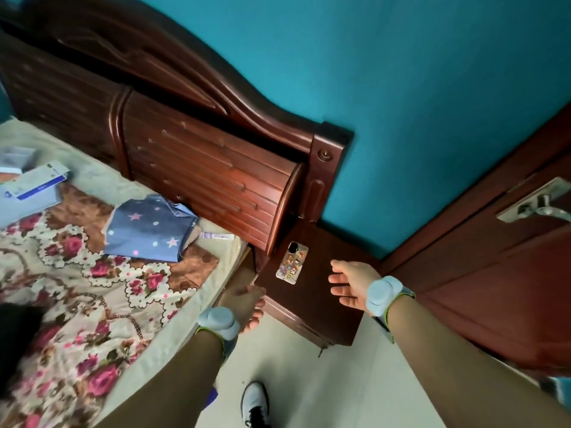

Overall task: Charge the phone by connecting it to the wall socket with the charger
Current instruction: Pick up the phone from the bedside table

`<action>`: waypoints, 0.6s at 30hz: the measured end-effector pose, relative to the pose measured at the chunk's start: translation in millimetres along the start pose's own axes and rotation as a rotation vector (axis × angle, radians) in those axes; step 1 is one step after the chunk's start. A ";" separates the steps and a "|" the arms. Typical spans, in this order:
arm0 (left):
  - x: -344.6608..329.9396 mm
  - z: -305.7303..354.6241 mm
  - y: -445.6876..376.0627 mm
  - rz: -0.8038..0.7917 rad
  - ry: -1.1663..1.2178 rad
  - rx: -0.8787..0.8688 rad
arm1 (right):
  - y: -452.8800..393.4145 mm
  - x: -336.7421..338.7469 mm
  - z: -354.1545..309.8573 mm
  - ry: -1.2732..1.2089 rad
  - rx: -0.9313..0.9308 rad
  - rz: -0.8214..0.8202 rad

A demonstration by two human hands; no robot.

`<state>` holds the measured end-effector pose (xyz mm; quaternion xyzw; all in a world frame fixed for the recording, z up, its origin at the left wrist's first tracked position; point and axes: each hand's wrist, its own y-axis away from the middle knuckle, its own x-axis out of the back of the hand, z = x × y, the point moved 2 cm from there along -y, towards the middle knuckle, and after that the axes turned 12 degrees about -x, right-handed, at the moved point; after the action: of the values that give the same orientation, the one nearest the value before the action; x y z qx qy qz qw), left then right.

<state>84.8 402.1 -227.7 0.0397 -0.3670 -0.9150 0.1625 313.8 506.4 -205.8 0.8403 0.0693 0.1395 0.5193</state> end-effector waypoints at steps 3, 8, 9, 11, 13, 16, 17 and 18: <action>-1.0 -6.8 -33.8 0.019 -0.064 0.008 | -39.8 5.5 -13.0 -0.001 -0.041 -0.005; -26.0 -18.4 -94.6 0.063 -0.233 0.007 | -119.7 13.1 -26.3 0.021 -0.124 -0.019; -34.6 -19.0 -107.3 0.075 -0.270 0.004 | -136.1 13.7 -29.4 0.036 -0.144 -0.028; -50.5 -18.9 -128.7 0.097 -0.323 -0.005 | -164.2 13.6 -32.6 0.059 -0.187 -0.048; -65.6 -18.3 -147.5 0.112 -0.390 -0.017 | -188.4 13.0 -36.1 0.084 -0.207 -0.066; -87.7 -20.6 -181.8 0.131 -0.542 -0.046 | -230.7 12.7 -41.4 0.106 -0.217 -0.084; -93.9 -23.1 -194.6 0.145 -0.575 -0.056 | -245.5 12.1 -42.4 0.102 -0.222 -0.080; -98.7 -25.7 -205.2 0.153 -0.596 -0.058 | -257.0 11.2 -43.4 0.091 -0.233 -0.076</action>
<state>127.9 556.5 -391.5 -0.2627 -0.3741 -0.8817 0.1172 318.4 662.3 -414.9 0.7638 0.1080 0.1647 0.6147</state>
